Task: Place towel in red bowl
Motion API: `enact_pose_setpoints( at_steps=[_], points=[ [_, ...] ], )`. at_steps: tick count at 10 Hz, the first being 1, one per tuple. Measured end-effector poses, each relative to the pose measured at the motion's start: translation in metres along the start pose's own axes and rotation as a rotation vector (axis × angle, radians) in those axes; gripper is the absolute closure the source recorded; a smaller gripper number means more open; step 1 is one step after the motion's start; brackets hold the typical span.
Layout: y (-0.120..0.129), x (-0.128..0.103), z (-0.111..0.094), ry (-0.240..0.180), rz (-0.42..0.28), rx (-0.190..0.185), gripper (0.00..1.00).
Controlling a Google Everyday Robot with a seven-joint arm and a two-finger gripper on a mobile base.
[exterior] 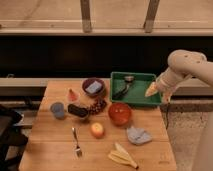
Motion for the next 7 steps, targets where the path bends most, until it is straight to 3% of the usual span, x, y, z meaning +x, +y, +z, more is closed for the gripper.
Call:
enact_pose_setpoints(
  at_steps=[5,7],
  points=[
    [0.0001,-0.0002,-0.0001,0.000,0.000,0.000,0.38],
    [0.0048,0.0029,0.0063,0.015,-0.027,0.026,0.38]
  ],
)
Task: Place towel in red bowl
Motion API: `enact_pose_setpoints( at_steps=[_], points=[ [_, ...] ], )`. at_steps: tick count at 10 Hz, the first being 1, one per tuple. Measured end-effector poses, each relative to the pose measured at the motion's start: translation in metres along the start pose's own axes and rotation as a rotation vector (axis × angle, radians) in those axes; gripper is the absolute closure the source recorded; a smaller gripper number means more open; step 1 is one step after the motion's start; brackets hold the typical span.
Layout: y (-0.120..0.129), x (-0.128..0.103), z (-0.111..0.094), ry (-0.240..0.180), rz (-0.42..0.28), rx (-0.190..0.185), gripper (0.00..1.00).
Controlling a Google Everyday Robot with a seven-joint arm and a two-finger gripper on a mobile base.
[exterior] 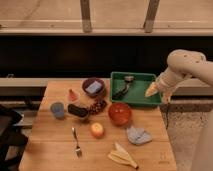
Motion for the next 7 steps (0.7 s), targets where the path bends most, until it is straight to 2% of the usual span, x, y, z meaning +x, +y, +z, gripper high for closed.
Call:
enact_pose_setpoints(
  at_steps=[2,4,7],
  points=[
    [0.015,0.015,0.024,0.043,-0.032,0.028,0.38],
    [0.009,0.038,0.045,0.089,-0.040,0.048,0.38],
    [0.000,0.063,0.063,0.153,-0.033,0.054,0.38]
  ],
)
